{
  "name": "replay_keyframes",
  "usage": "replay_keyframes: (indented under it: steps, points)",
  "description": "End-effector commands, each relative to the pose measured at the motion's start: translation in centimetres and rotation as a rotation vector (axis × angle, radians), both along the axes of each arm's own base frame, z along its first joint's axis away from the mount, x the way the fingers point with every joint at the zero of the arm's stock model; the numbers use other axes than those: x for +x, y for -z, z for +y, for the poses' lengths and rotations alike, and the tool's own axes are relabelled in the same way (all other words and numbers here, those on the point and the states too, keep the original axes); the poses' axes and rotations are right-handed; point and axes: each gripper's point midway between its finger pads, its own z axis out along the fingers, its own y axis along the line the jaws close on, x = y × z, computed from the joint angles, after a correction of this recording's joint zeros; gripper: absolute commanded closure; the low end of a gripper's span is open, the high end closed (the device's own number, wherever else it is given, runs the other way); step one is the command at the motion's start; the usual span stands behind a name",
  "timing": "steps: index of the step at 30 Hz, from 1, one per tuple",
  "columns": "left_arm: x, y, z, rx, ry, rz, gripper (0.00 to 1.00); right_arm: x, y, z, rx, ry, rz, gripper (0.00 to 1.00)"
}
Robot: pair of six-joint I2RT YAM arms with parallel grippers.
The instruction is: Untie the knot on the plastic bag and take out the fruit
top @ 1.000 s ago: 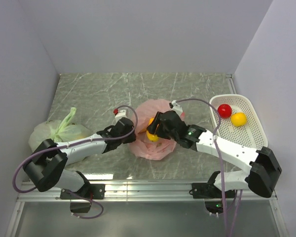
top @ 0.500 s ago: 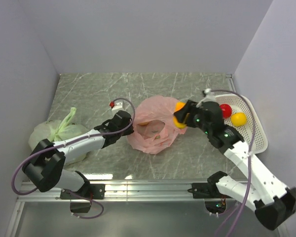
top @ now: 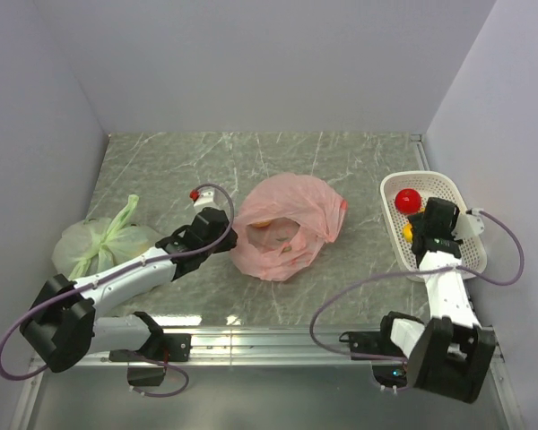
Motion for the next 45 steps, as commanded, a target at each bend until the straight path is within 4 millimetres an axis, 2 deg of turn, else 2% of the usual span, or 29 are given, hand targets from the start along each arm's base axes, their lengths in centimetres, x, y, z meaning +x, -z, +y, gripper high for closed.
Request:
replay_keyframes:
  steps: [1, 2, 3, 4, 9, 11, 12, 14, 16, 17, 19, 20, 22, 23, 25, 26, 27, 28, 30, 31, 32, 34, 35, 37, 40, 41, 42, 43, 45]
  points:
    - [-0.4, -0.6, -0.3, -0.020, 0.035, -0.014, 0.71, 1.2, -0.2, -3.0, 0.050, 0.156, -0.105, 0.36]
    - [-0.4, -0.9, -0.4, -0.031, 0.039, -0.023, 0.71, 1.3, 0.5, -3.3, 0.065, 0.161, -0.078, 0.27]
    - [-0.5, -0.9, -0.3, -0.034, 0.038, -0.021, 0.71, 1.1, 0.7, -3.8, 0.057, 0.175, -0.056, 0.01]
    - [-0.7, -0.7, -0.3, -0.032, 0.040, -0.019, 0.71, 0.7, 1.1, -3.9, 0.057, 0.182, -0.018, 0.00]
    - [-0.8, -0.9, -0.1, -0.047, 0.031, -0.034, 0.71, 1.0, -0.8, -3.8, 0.009, 0.114, -0.003, 0.00]
    - [-0.8, -0.8, -0.1, -0.044, 0.036, -0.032, 0.70, 1.5, -2.7, -2.5, -0.011, 0.041, -0.072, 0.00]
    - [-0.8, -0.8, -0.2, -0.044, 0.042, -0.029, 0.67, 2.2, -3.4, -1.0, -0.014, -0.062, -0.093, 0.00]
    - [-0.7, -0.9, -0.3, -0.041, 0.042, -0.029, 0.65, 3.7, -6.4, 3.0, -0.063, -0.251, -0.196, 0.00]
    - [-0.5, -1.1, -0.5, -0.042, 0.047, -0.033, 0.64, 4.8, -8.7, 8.1, -0.120, -0.494, -0.270, 0.04]
    - [-0.4, -1.1, -0.6, -0.042, 0.047, -0.033, 0.64, 5.0, -9.9, 12.9, -0.133, -0.678, -0.320, 0.06]
    - [-0.2, -1.3, -0.7, -0.042, 0.047, -0.036, 0.64, 4.4, -11.7, 19.4, -0.174, -0.975, -0.401, 0.11]
    - [-0.1, -1.3, -0.8, -0.037, 0.046, -0.033, 0.64, 3.1, -11.2, 23.8, -0.151, -1.139, -0.404, 0.12]
    - [0.1, -1.4, -1.0, -0.033, 0.047, -0.030, 0.65, 1.7, -10.9, 28.5, -0.167, -1.357, -0.423, 0.14]
    - [0.3, -1.4, -0.9, -0.030, 0.044, -0.031, 0.66, 0.0, -10.5, 31.5, -0.182, -1.482, -0.427, 0.14]
    - [0.4, -1.7, -1.2, -0.033, 0.048, -0.034, 0.67, -1.4, -9.8, 34.7, -0.169, -1.598, -0.429, 0.14]
    - [0.5, -1.8, -1.1, -0.034, 0.044, -0.036, 0.67, -1.6, -8.4, 36.0, -0.148, -1.640, -0.397, 0.14]
    - [0.5, -1.9, -1.2, -0.036, 0.045, -0.038, 0.68, -2.9, -7.9, 38.0, -0.125, -1.707, -0.396, 0.14]
    - [0.6, -2.0, -1.2, -0.036, 0.041, -0.038, 0.68, -2.7, -7.0, 39.2, -0.109, -1.734, -0.374, 0.14]
    - [0.6, -2.0, -1.3, -0.031, 0.043, -0.036, 0.69, -2.9, -6.0, 41.0, -0.095, -1.762, -0.348, 0.15]
    - [0.7, -2.2, -1.2, -0.030, 0.039, -0.038, 0.70, -2.5, -6.2, 41.7, -0.095, -1.768, -0.364, 0.15]
    - [0.8, -2.4, -1.2, -0.030, 0.037, -0.042, 0.70, -1.9, -4.2, 42.3, -0.074, -1.761, -0.299, 0.15]
    - [0.9, -2.7, -1.1, -0.028, 0.035, -0.047, 0.73, 0.1, -3.3, 42.4, -0.096, -1.687, -0.236, 0.15]
    - [1.0, -2.9, -1.1, -0.027, 0.031, -0.051, 0.75, 1.0, -1.6, 42.5, -0.092, -1.649, -0.187, 0.14]
    - [1.0, -3.2, -1.1, -0.028, 0.037, -0.056, 0.80, 3.2, -0.8, 42.2, -0.127, -1.551, -0.185, 0.12]
    - [1.0, -3.4, -1.2, -0.025, 0.041, -0.057, 0.84, 6.0, -1.3, 42.2, -0.137, -1.416, -0.214, 0.07]
    - [0.9, -3.4, -1.2, -0.026, 0.043, -0.055, 0.84, 6.7, -0.3, 42.3, -0.114, -1.372, -0.191, 0.04]
    - [1.0, -3.6, -1.3, -0.028, 0.047, -0.056, 0.85, 7.6, -0.7, 42.5, -0.104, -1.330, -0.207, 0.01]
    - [0.9, -3.6, -1.4, -0.031, 0.050, -0.054, 0.85, 8.4, 0.4, 42.2, -0.108, -1.279, -0.187, 0.00]
    - [0.9, -3.4, -1.5, -0.032, 0.056, -0.051, 0.86, 9.4, 0.2, 43.1, -0.075, -1.254, -0.216, 0.00]
